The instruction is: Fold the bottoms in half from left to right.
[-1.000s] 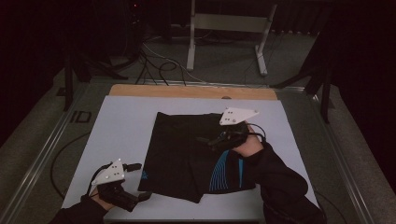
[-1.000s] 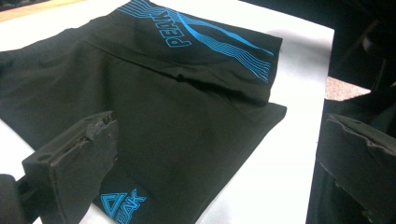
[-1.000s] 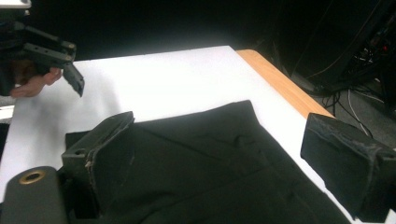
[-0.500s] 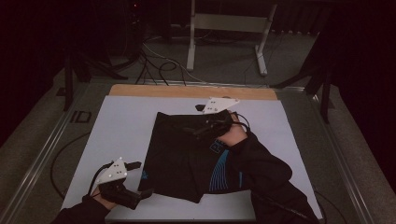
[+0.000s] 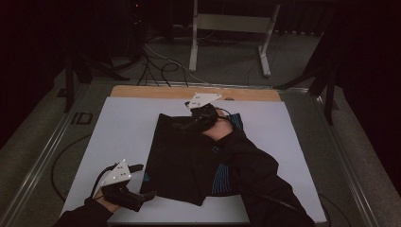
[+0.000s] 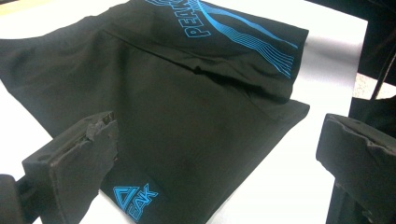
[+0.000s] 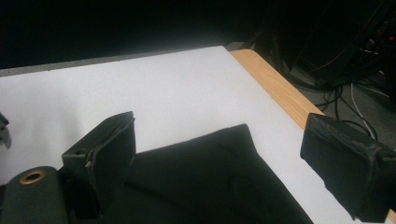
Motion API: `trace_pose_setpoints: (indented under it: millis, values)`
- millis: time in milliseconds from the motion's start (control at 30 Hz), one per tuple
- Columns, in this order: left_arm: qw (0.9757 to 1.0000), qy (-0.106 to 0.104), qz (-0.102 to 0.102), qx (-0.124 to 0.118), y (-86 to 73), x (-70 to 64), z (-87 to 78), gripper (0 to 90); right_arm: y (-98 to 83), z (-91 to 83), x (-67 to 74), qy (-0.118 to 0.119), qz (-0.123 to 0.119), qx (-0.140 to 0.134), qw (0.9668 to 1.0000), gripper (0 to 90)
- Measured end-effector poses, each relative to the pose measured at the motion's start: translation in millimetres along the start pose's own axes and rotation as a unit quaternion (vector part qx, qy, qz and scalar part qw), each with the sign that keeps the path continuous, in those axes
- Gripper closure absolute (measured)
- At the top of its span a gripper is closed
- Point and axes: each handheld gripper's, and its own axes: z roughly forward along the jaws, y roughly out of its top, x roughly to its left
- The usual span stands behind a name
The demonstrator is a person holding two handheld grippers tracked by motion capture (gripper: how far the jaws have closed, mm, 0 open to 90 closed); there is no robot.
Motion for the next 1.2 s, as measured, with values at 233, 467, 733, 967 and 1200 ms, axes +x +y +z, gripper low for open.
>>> trace_pose_setpoints:
  millis: [233,467,733,967,1200]
  values:
    - [0.9998,0.019,-0.003,0.009,-1.3,1.8,2.0,0.0,6.4,19.2,-5.8,-0.008,0.008,0.008,0.9999,10.3]
    - [0.9997,0.021,-0.006,0.012,-1.3,1.0,4.5,0.0,9.9,33.7,-8.8,-0.006,0.014,0.01,0.9998,10.4]
    - [0.999,0.04,-0.001,0.022,-1.3,1.3,5.9,0.0,10.6,51.6,-9.2,-0.014,0.023,0.013,0.9996,10.4]
    - [0.9983,0.043,-0.018,0.035,-2.0,3.7,8.3,0.0,5.2,69.1,-9.6,-0.016,0.037,0.021,0.9989,10.5]
    - [0.9973,0.05,-0.024,0.048,-5.8,8.7,9.0,0.0,-3.3,84.8,-9.3,-0.015,0.057,0.029,0.9978,10.8]
